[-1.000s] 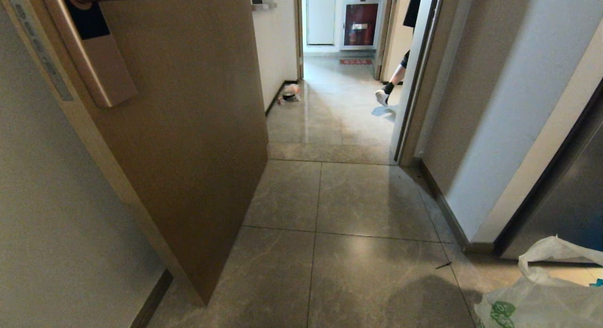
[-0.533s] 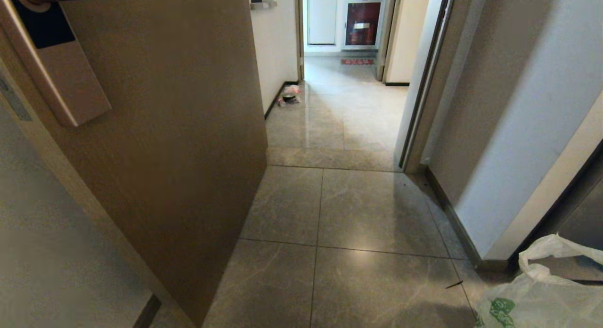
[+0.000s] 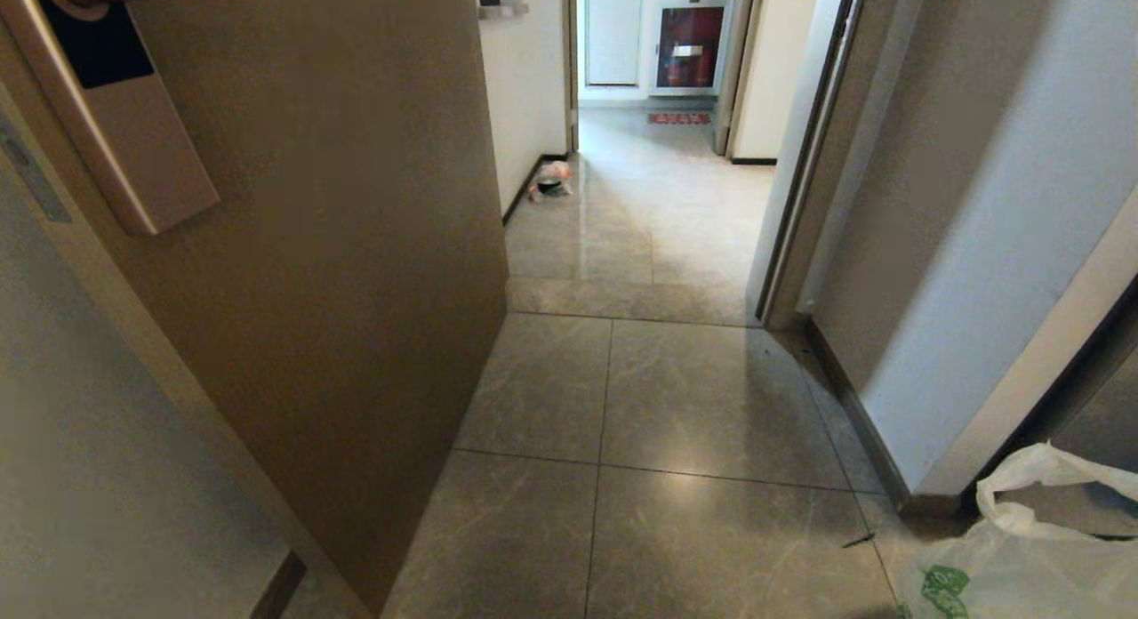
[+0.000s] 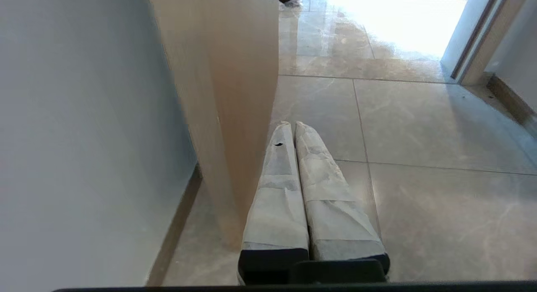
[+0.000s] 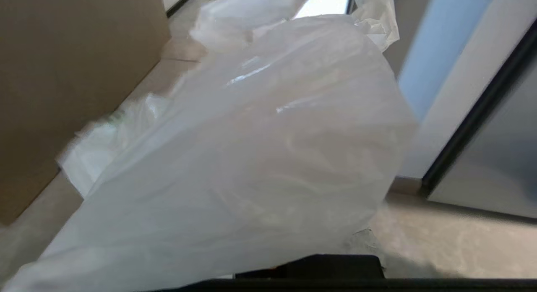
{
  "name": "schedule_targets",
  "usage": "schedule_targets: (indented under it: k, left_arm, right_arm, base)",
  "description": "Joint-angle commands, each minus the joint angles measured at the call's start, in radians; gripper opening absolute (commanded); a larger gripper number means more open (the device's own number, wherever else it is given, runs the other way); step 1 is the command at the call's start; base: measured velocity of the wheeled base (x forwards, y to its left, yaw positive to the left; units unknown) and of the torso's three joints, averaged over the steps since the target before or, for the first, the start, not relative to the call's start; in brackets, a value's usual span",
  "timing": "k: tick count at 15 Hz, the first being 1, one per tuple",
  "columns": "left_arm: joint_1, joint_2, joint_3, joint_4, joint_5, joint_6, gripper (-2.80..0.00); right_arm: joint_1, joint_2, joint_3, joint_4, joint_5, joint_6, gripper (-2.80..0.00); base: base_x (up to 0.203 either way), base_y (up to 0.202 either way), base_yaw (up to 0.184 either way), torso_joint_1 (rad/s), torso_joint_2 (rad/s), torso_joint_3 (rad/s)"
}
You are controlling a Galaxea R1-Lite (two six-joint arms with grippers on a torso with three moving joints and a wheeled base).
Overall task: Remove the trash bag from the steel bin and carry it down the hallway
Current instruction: Put the trash bag at the door
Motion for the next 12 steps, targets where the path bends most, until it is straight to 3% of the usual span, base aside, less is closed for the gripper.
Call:
schedule_targets:
  k: [1,6,10,12]
  left_arm:
    - [0.0,0.0,0.001,-0.001,0.0,-0.002,-2.8]
    - [0.0,0.002,0.001,0.001,0.0,0.001,-2.8]
    - [0.0,0.0,0.001,-0.001,-0.002,0.001,-2.8]
    - [0.0,0.0,0.001,-0.002,-0.002,0.0,-2.8]
  right_arm:
    - [0.0,0.001,0.0,-0.001,0.0,0.0,-2.8]
    - [0.001,0.001,0.0,-0.001,0.0,0.0,-2.8]
    - [0.0,0.001,0.002,-0.001,0.001,0.0,-2.8]
    - [0.0,0.001,0.0,-0.001,0.0,0.0,-2.8]
  base:
    - [0.001,-0.148,0.01,0.002,0.0,0.002]
    - [0.0,-0.162,-0.001,0.002,0.0,0.002]
    - [0.012,-0.001,0.002,-0.001,0.0,0.001]
    - [0.145,-0.001,0.007,0.004,0.0,0.006]
